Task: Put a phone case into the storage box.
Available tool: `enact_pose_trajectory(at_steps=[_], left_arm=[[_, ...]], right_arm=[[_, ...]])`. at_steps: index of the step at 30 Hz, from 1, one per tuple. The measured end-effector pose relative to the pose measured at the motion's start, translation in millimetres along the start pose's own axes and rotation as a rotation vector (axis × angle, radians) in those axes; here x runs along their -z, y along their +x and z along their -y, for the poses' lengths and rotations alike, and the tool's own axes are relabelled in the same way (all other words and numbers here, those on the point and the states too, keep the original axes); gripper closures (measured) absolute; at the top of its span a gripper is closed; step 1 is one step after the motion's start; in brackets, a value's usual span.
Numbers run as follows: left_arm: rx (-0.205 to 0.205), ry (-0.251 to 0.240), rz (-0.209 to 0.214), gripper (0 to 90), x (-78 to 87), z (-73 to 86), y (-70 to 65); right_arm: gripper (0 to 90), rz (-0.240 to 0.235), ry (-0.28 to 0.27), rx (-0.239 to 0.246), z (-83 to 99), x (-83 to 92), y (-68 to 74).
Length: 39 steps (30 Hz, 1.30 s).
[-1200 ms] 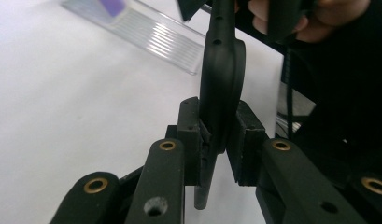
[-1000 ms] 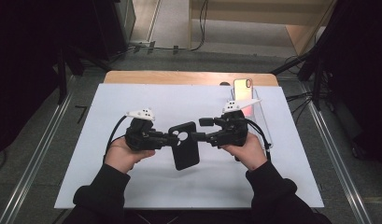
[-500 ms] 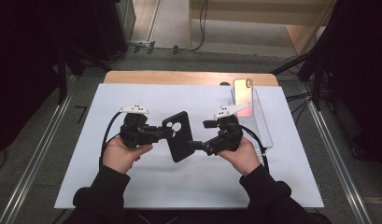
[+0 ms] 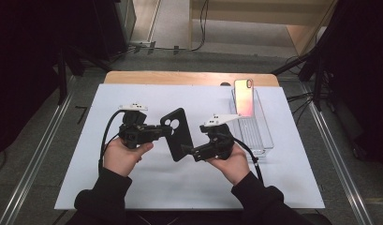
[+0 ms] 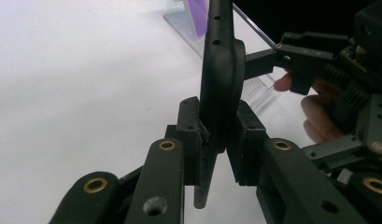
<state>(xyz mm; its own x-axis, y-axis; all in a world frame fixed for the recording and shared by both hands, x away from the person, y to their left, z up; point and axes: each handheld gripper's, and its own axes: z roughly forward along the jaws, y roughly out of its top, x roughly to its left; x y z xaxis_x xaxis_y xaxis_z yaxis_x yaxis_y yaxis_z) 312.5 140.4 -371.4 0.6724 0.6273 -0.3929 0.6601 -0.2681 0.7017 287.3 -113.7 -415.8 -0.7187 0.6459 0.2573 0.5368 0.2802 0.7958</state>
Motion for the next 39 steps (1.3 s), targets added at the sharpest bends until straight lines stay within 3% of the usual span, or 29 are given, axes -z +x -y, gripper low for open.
enact_pose_trajectory(at_steps=[4,18,29,31,39], left_arm=[[0.005,0.003,-0.010,76.7,-1.1,0.3,-2.5],[-0.006,0.014,0.004,76.6,-11.3,2.3,-15.8],[-0.012,0.023,0.016,76.5,-19.3,4.7,-23.2],[-0.016,0.023,0.014,76.3,-19.9,5.1,-24.4],[-0.013,0.020,0.027,75.6,-19.0,4.9,-23.0]], right_arm=[[0.0,0.027,-0.021,-0.031,2.0,-6.2,3.8],[0.0,0.069,-0.036,-0.035,2.6,-20.6,14.1],[0.0,0.100,-0.019,-0.031,3.4,-27.9,13.7],[10.8,0.118,-0.021,-0.037,4.6,-27.9,13.8],[12.7,0.101,-0.019,-0.027,4.8,-27.1,14.0]])
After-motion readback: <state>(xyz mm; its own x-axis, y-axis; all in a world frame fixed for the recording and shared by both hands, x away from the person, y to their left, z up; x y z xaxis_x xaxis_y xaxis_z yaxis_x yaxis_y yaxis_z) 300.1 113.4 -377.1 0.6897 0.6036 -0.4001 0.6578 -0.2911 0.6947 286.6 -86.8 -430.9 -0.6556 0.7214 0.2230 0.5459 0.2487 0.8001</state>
